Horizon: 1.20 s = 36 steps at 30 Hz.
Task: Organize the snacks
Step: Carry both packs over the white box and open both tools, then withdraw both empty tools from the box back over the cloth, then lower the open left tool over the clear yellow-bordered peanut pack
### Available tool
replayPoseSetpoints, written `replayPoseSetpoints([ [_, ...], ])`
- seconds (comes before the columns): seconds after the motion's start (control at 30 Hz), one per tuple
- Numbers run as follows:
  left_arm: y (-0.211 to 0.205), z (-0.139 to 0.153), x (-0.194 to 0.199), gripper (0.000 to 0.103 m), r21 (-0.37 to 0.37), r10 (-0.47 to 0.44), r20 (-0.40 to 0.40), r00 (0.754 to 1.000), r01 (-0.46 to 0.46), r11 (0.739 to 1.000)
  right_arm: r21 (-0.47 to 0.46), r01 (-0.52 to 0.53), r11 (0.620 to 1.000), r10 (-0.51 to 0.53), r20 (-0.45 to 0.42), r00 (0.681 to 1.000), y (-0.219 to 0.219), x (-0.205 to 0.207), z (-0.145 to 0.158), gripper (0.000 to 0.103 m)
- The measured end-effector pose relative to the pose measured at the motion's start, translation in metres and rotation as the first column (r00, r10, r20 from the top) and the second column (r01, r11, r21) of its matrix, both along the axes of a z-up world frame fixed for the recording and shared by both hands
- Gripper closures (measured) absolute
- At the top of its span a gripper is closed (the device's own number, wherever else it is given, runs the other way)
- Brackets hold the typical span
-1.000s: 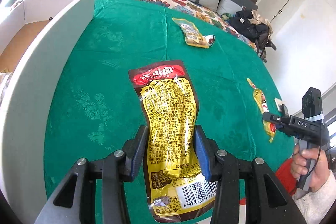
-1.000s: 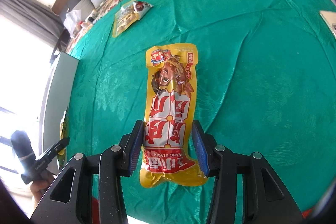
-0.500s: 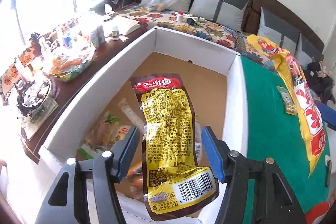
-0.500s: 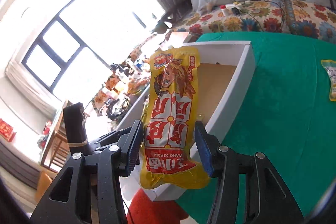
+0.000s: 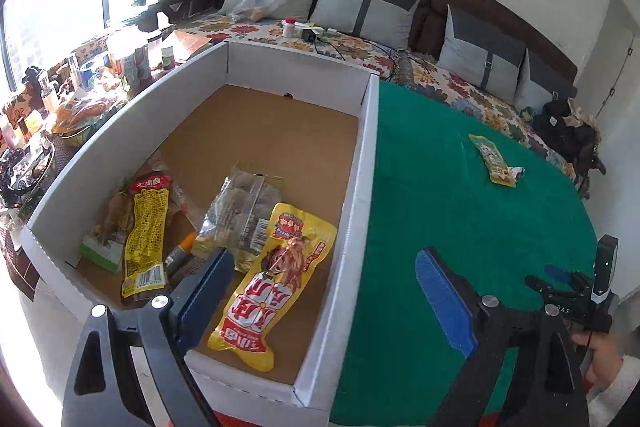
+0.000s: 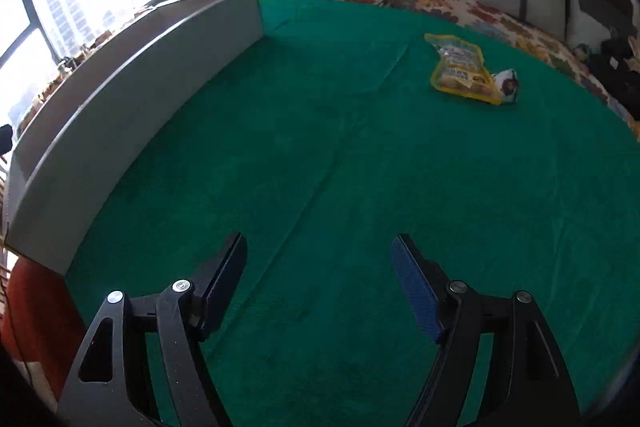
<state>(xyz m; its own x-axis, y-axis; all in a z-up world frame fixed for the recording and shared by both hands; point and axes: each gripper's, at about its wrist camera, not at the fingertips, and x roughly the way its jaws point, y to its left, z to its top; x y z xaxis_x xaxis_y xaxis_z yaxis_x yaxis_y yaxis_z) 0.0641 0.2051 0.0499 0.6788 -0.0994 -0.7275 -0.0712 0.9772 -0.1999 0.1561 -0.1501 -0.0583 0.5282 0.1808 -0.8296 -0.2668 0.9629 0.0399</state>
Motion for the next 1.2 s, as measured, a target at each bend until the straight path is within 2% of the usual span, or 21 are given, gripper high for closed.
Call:
replayPoseSetpoints([
  [0.03,-0.023,0.001,0.004,0.003,0.003,-0.050,0.013,0.999,0.049,0.999,-0.021,0.043,0.999,-0.043,0.016,0.999,-0.025,-0.004,-0.005,0.025],
  [0.1,-0.070,-0.003,0.016,0.002,0.004,-0.155,0.020,0.988,0.155,0.988,-0.079,0.123,0.989,-0.118,0.066,0.991,-0.068,-0.010,-0.007,0.025],
  [0.2,-0.136,-0.031,0.037,0.002,-0.003,-0.277,-0.045,0.960,0.277,0.961,-0.148,0.224,0.963,-0.207,0.122,0.971,-0.118,-0.016,-0.012,0.025],
  [0.33,-0.206,-0.090,0.059,0.002,-0.005,-0.341,-0.174,0.924,0.345,0.939,-0.118,0.324,0.939,-0.308,0.135,0.942,-0.156,-0.022,-0.021,0.025],
  [0.47,-0.250,-0.133,0.065,0.002,0.056,-0.351,-0.273,0.896,0.379,0.924,-0.084,0.346,0.934,-0.338,0.102,0.936,-0.162,-0.021,-0.025,0.025],
  [0.5,-0.258,-0.133,0.063,0.002,0.119,-0.344,-0.251,0.905,0.381,0.917,-0.082,0.350,0.933,-0.342,0.100,0.934,-0.161,-0.019,-0.025,0.022],
  [0.57,-0.273,-0.136,0.064,0.001,0.169,-0.370,-0.278,0.886,0.425,0.889,-0.060,0.367,0.928,-0.362,0.081,0.929,-0.167,-0.017,-0.026,0.016],
  [0.63,-0.281,-0.132,0.072,0.001,0.170,-0.407,-0.295,0.864,0.467,0.868,-0.004,0.388,0.922,-0.388,0.053,0.920,-0.178,-0.022,-0.029,0.011],
  [0.7,-0.288,-0.122,0.089,0.001,0.162,-0.438,-0.304,0.846,0.499,0.851,-0.018,0.388,0.921,-0.387,0.052,0.921,-0.177,-0.021,-0.030,0.008],
  [0.77,-0.301,-0.103,0.120,0.001,0.185,-0.447,-0.275,0.851,0.503,0.845,-0.015,0.391,0.920,-0.390,0.049,0.919,-0.176,-0.020,-0.031,0.007],
  [0.83,-0.315,-0.081,0.160,0.001,0.188,-0.441,-0.245,0.863,0.489,0.852,-0.014,0.390,0.921,-0.389,0.048,0.920,-0.176,-0.020,-0.032,0.006],
  [0.97,-0.339,-0.062,0.270,0.001,0.073,-0.395,-0.277,0.876,0.429,0.900,-0.013,0.389,0.921,-0.388,0.048,0.920,-0.177,-0.019,-0.033,0.006],
  [1.1,-0.352,-0.072,0.362,0.001,0.048,-0.259,-0.308,0.915,0.287,0.957,-0.013,0.384,0.923,-0.383,0.048,0.923,-0.176,-0.018,-0.033,0.006],
  [1.2,-0.361,-0.090,0.401,0.001,0.057,-0.196,-0.325,0.925,0.226,0.973,-0.012,0.380,0.925,-0.379,0.048,0.924,-0.174,-0.017,-0.034,0.006],
])
